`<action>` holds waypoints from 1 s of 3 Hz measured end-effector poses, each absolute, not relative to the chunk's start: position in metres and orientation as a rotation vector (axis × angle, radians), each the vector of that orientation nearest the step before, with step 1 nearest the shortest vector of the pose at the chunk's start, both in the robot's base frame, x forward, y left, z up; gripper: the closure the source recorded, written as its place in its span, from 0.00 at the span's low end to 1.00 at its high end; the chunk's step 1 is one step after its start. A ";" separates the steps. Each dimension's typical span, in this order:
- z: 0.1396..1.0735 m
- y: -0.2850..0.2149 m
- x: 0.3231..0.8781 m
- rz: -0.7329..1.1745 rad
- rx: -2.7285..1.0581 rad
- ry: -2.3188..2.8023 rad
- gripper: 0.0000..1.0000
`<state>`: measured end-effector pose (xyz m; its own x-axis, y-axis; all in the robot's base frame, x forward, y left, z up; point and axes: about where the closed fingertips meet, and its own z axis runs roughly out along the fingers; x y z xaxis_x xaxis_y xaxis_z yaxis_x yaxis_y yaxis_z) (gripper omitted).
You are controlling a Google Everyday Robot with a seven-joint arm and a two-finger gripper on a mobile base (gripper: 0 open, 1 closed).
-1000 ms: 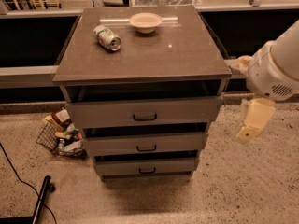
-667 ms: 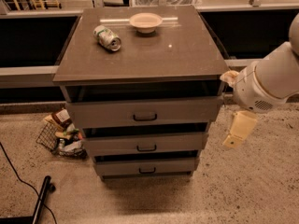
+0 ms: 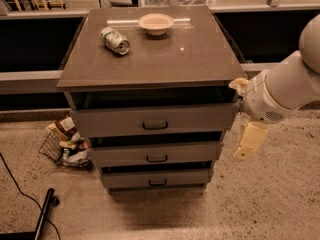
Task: Open top drawer
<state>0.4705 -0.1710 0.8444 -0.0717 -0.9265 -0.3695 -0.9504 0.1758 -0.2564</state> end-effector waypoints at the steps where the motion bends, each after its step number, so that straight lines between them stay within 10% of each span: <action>1: 0.798 -0.148 0.491 0.126 -1.849 1.913 0.00; 3: 0.695 -0.121 0.538 0.288 -1.936 1.822 0.00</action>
Offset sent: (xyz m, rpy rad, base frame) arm 0.0735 0.0571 -0.1624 0.0942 0.0368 0.2741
